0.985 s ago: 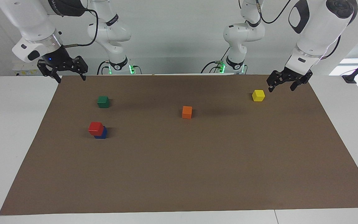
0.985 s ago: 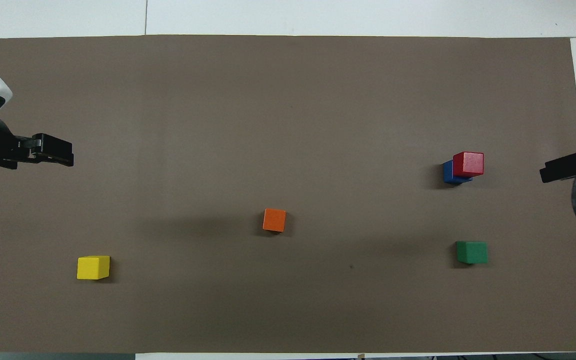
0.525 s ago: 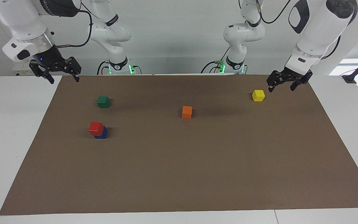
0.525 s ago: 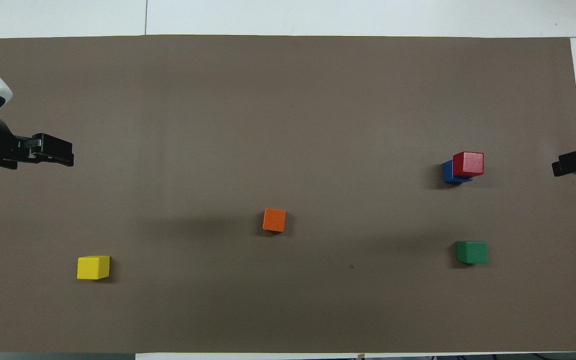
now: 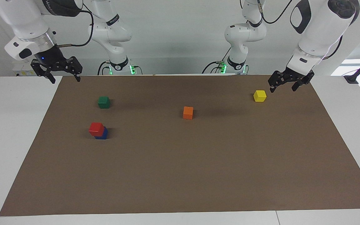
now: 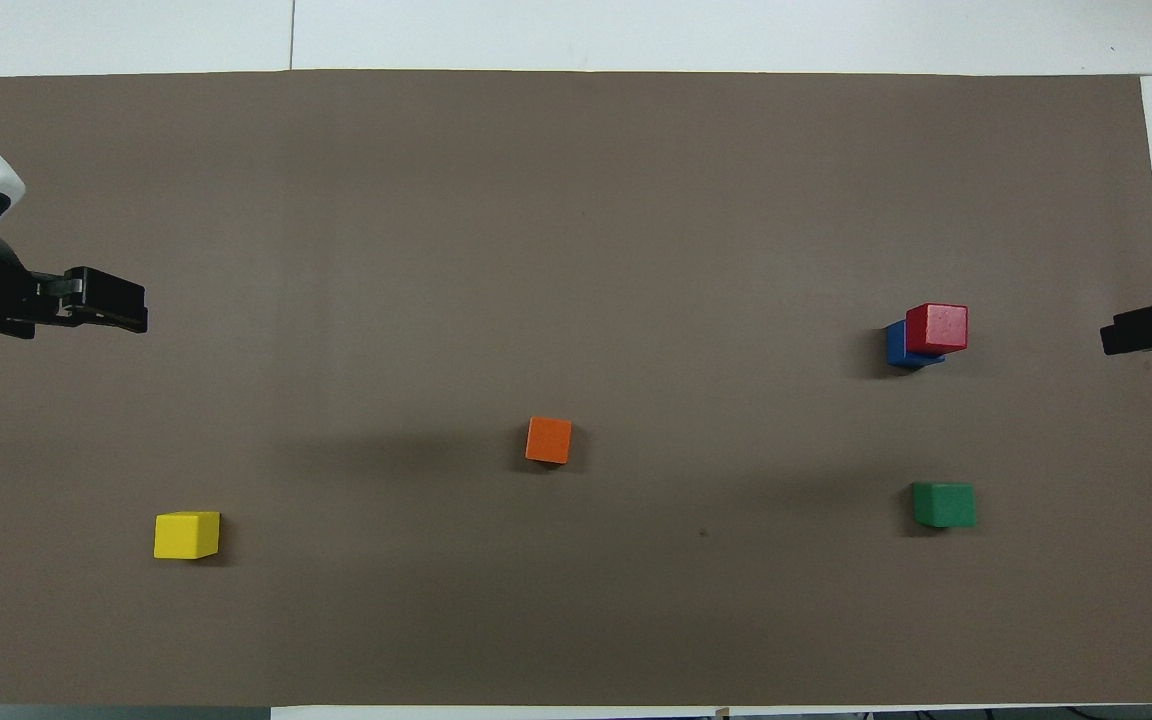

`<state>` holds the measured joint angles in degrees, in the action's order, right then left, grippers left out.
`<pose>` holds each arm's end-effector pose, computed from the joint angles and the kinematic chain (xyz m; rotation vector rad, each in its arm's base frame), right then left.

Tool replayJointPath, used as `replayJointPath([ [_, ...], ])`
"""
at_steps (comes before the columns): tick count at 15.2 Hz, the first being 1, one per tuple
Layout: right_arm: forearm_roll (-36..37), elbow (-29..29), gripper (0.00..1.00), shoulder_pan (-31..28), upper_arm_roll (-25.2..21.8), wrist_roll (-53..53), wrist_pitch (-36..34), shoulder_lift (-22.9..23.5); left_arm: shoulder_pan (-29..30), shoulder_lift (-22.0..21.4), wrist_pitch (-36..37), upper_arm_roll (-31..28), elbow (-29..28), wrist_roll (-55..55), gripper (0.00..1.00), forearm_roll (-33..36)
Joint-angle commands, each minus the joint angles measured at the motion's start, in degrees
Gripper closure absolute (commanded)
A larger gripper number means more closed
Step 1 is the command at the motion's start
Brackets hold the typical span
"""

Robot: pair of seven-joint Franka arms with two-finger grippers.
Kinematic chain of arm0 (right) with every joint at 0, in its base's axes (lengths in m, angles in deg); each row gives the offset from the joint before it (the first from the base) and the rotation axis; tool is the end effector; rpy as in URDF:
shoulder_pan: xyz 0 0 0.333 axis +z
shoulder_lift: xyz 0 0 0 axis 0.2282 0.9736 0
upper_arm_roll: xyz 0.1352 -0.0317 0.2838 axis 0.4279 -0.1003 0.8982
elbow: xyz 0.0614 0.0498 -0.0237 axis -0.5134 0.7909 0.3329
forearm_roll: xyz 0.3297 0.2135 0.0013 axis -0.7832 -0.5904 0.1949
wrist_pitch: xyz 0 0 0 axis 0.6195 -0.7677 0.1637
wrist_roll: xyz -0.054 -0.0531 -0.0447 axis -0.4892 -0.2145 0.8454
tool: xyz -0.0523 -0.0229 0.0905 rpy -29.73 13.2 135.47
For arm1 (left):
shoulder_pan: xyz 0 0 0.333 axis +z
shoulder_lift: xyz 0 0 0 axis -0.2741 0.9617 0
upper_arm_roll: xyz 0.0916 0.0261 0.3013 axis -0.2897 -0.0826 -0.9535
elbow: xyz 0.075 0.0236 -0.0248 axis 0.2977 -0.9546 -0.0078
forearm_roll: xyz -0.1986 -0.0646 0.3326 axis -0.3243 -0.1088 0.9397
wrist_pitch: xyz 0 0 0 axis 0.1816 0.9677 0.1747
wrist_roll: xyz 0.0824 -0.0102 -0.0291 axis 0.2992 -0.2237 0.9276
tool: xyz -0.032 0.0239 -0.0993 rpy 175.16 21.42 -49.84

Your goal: Transfer red block to right arm and stack on blue block

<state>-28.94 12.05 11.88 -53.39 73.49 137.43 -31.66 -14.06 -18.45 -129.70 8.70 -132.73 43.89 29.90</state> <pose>0.5202 -0.0525 0.6251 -3.1399 -0.0989 0.0232 0.5492 -0.0512 0.5944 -3.1282 0.0421 0.0412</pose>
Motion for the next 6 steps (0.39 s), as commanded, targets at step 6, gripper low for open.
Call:
replayJointPath([
  [6, 0.1, 0.2, 0.00, 0.8, -1.6, -0.3, -1.3, -0.7, 0.5, -0.7, 0.9, 0.2, 0.0, -0.4, 0.00, -0.9],
])
